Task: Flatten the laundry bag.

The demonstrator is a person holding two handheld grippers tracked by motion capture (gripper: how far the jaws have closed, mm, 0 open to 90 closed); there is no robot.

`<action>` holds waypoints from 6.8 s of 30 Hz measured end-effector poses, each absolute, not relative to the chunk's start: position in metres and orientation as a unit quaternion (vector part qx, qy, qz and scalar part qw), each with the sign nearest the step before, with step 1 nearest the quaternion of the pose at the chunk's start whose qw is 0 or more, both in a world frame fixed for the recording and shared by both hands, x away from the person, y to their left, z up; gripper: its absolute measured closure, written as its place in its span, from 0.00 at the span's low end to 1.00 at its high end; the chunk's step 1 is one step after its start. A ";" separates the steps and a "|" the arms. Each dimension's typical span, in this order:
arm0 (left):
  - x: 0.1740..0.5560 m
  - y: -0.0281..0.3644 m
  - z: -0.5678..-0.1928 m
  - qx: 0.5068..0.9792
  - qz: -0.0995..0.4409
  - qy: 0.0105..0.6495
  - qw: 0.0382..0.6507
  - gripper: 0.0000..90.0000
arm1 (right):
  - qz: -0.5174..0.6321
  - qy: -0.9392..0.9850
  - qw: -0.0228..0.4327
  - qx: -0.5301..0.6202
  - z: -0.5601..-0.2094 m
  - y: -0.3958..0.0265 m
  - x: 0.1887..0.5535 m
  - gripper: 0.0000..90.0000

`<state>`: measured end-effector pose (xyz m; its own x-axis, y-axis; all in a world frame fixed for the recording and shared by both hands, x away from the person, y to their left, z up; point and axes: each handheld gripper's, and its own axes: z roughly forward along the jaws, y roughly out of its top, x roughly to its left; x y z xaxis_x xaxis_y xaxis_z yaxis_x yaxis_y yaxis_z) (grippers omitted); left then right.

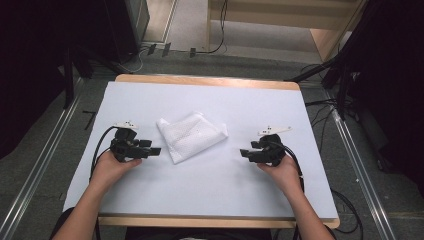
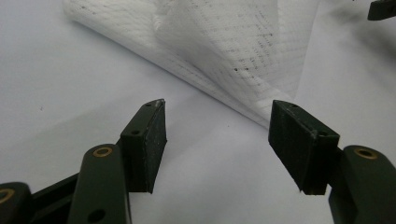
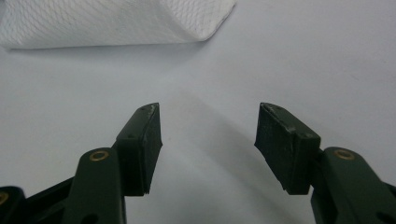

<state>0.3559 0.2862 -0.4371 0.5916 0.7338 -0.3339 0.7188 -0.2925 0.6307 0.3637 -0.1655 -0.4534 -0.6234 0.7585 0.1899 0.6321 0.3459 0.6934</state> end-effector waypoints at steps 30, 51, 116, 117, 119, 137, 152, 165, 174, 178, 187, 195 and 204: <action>0.342 0.295 -0.433 0.795 0.008 0.465 0.389 0.39 | 0.398 0.835 0.050 0.378 -0.432 -0.115 0.356 0.51; 0.328 0.304 -0.434 0.790 0.019 0.478 0.384 0.39 | 0.389 0.860 0.035 0.329 -0.423 -0.071 0.363 0.52; 0.328 0.308 -0.433 0.791 0.020 0.476 0.383 0.40 | 0.329 0.900 0.036 0.284 -0.448 0.093 0.432 0.44; 0.328 0.308 -0.433 0.792 0.020 0.476 0.382 0.40 | 0.329 0.900 0.036 0.284 -0.448 0.093 0.432 0.44; 0.328 0.308 -0.433 0.792 0.020 0.476 0.382 0.40 | 0.326 0.902 0.044 0.279 -0.451 0.095 0.431 0.52; 0.335 0.307 -0.433 0.782 0.013 0.480 0.397 0.49 | 0.361 0.893 0.034 0.268 -0.435 0.076 0.420 0.92; 0.385 0.285 -0.426 0.782 0.024 0.497 0.375 0.96 | 0.378 0.889 0.030 0.256 -0.432 0.058 0.405 0.92; 0.413 0.266 -0.451 0.787 0.018 0.497 0.366 0.96 | 0.378 0.891 0.027 0.249 -0.437 0.053 0.396 0.92; 0.416 0.263 -0.458 0.794 0.024 0.489 0.361 0.99 | 0.388 0.884 0.024 0.259 -0.435 0.041 0.389 0.92; 0.416 0.262 -0.457 0.797 0.031 0.486 0.357 1.00 | 0.393 0.882 0.025 0.258 -0.429 0.031 0.382 0.93; 0.415 0.261 -0.457 0.799 0.035 0.484 0.355 0.99 | 0.400 0.876 0.026 0.268 -0.421 0.005 0.368 0.93; 0.415 0.260 -0.457 0.802 0.038 0.482 0.351 0.99 | 0.411 0.867 0.025 0.282 -0.420 -0.022 0.354 0.94; 0.415 0.260 -0.456 0.804 0.039 0.479 0.349 0.99 | 0.412 0.862 0.027 0.294 -0.425 -0.039 0.333 0.95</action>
<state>0.4146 0.2596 -0.4562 0.5378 0.7981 -0.2718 0.7435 -0.2969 0.5993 0.3333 -0.0386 -0.4250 -0.8256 0.5290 0.1964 0.4848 0.4870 0.7265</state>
